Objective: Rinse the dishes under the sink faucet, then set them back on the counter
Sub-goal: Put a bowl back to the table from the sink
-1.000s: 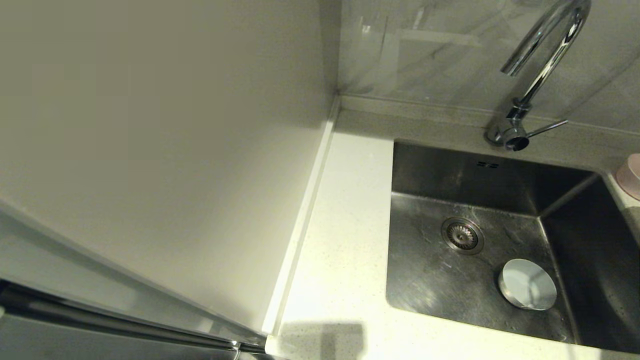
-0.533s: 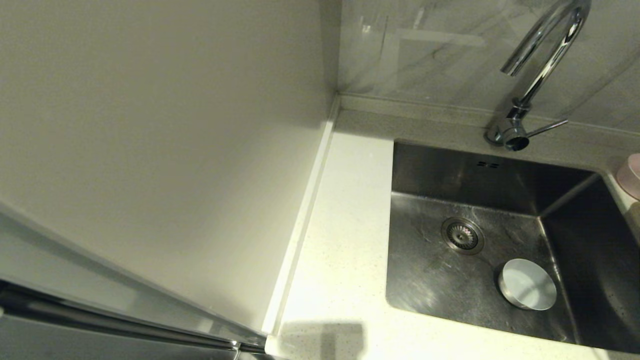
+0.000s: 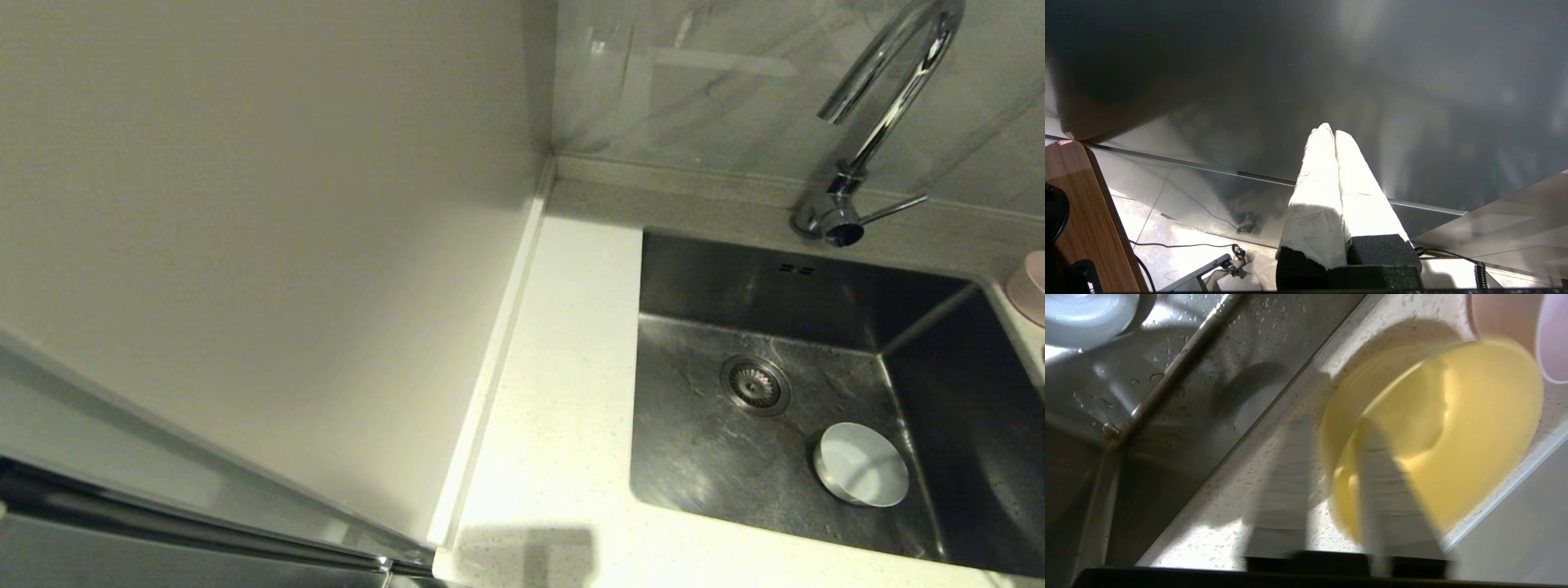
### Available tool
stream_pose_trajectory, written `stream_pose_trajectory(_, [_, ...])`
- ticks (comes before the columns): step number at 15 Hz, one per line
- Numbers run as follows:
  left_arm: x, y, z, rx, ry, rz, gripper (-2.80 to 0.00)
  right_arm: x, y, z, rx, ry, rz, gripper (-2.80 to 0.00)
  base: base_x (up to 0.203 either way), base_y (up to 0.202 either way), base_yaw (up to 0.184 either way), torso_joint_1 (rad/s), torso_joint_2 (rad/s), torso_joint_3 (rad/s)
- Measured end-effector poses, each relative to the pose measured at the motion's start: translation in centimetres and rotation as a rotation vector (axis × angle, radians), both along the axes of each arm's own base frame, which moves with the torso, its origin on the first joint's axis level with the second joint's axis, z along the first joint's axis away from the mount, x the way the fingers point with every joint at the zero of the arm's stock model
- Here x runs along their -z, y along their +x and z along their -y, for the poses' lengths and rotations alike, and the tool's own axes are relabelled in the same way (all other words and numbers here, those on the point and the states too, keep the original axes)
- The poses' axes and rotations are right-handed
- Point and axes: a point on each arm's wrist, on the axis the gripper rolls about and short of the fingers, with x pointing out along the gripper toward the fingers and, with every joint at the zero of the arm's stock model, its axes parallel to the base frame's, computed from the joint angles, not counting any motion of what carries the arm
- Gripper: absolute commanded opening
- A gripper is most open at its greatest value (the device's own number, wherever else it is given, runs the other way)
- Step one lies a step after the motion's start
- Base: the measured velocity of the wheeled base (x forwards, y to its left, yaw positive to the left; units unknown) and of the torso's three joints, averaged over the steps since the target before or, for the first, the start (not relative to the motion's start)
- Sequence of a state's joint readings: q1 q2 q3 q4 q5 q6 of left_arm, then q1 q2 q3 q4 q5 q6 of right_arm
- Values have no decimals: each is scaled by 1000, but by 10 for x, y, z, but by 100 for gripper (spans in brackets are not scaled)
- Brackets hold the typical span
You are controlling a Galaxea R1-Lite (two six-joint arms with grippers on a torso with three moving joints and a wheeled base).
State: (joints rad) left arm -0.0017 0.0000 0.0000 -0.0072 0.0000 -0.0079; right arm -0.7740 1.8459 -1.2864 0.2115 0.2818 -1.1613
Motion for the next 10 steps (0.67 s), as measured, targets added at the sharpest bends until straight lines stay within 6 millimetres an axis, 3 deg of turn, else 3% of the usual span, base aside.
stream_pose_trajectory(6, [0, 0, 0, 0, 1, 0, -280, -9, 1, 1, 38, 24, 45, 0, 0, 0, 0, 0, 0, 0])
stream_pose_trajectory(10, [0, 0, 0, 0, 1, 0, -280, -41, -8, -9, 87, 46, 159, 0, 0, 0, 0, 0, 0, 0])
